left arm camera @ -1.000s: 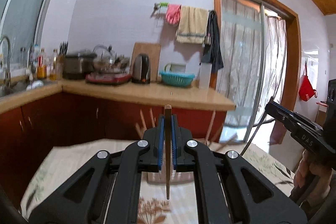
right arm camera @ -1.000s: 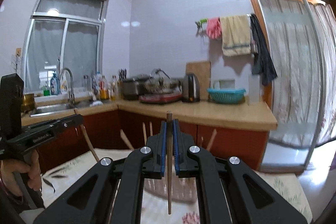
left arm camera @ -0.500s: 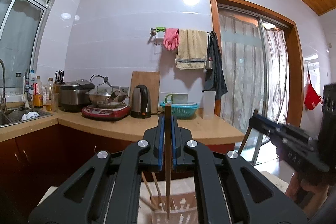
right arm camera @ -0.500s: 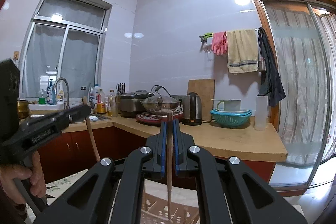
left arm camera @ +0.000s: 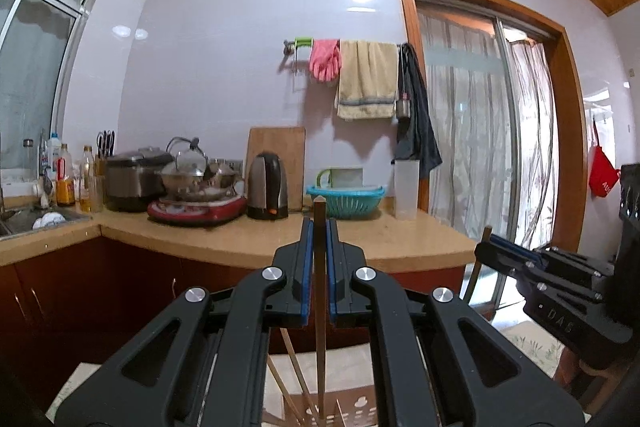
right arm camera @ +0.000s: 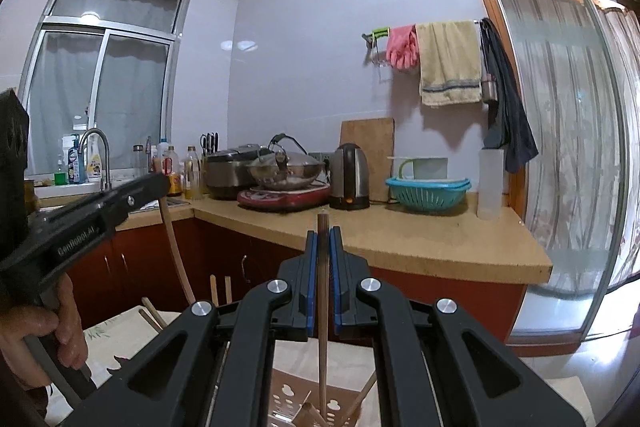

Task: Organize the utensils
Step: 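Lower both chopsticks into the holder and open both grippers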

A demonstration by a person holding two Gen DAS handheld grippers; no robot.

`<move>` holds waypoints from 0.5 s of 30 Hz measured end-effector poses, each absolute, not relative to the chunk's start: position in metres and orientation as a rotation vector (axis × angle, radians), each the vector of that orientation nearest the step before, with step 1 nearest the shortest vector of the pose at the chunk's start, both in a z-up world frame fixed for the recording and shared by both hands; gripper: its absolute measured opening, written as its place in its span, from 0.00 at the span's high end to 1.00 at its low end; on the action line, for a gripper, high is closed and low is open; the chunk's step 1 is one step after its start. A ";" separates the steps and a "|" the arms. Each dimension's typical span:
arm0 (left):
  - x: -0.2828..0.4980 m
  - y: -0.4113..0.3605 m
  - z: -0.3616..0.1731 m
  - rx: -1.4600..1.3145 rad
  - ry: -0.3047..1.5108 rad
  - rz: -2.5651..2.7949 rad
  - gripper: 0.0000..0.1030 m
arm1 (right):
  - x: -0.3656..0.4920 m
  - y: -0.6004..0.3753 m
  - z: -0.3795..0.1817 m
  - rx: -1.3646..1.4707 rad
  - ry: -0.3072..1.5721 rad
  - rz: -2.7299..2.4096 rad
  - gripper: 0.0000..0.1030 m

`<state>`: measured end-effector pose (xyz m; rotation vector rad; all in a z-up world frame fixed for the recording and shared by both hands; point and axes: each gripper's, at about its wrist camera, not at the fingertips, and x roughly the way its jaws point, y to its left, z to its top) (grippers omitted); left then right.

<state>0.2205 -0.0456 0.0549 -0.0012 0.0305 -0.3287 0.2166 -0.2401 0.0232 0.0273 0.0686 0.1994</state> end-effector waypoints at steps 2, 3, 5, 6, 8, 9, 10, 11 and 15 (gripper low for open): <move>0.223 -0.044 0.046 -0.001 0.047 -0.329 0.94 | 0.218 -0.240 0.018 0.028 0.080 0.196 0.93; 0.224 -0.044 0.043 -0.001 0.051 -0.329 0.94 | 0.219 -0.239 0.016 0.027 0.085 0.196 0.93; 0.227 -0.044 0.034 0.003 0.066 -0.326 0.94 | 0.221 -0.238 0.010 0.023 0.099 0.195 0.93; 0.228 -0.045 0.028 0.007 0.074 -0.322 0.94 | 0.222 -0.237 0.008 0.022 0.106 0.196 0.94; 0.232 -0.045 0.020 0.012 0.092 -0.318 0.94 | 0.222 -0.235 0.002 0.019 0.120 0.195 0.93; 0.233 -0.045 0.017 0.013 0.102 -0.316 0.94 | 0.222 -0.235 0.000 0.018 0.124 0.193 0.93; 0.235 -0.044 0.013 0.014 0.115 -0.314 0.94 | 0.222 -0.233 -0.003 0.017 0.130 0.191 0.93; 0.236 -0.044 0.009 0.012 0.123 -0.313 0.94 | 0.223 -0.233 -0.004 0.016 0.134 0.189 0.93; 0.239 -0.041 0.002 0.010 0.150 -0.305 0.94 | 0.225 -0.231 -0.011 0.012 0.161 0.184 0.93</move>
